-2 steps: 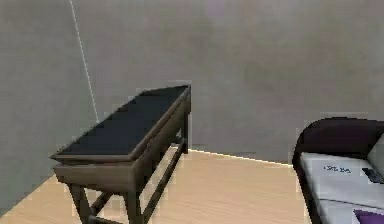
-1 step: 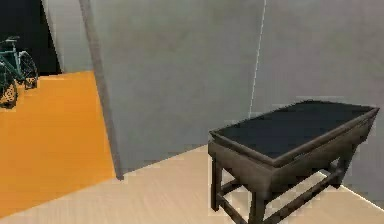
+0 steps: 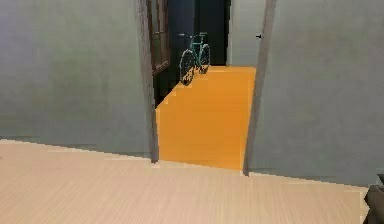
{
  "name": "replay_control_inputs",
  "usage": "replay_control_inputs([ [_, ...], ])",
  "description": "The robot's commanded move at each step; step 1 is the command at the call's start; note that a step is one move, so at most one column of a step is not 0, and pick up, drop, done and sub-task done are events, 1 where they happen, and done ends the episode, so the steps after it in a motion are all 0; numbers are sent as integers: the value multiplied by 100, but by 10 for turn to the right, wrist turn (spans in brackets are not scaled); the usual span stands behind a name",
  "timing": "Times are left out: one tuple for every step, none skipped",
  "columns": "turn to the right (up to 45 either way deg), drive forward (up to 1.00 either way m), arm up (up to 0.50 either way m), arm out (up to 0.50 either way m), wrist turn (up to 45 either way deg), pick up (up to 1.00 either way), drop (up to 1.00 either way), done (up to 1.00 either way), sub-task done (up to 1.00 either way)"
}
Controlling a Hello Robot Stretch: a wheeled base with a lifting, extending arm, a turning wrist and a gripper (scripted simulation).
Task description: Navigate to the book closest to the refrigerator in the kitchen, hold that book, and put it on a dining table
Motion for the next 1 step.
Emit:
replay_control_inputs([
  [0,100,0,0,0,0,0,0,0],
])
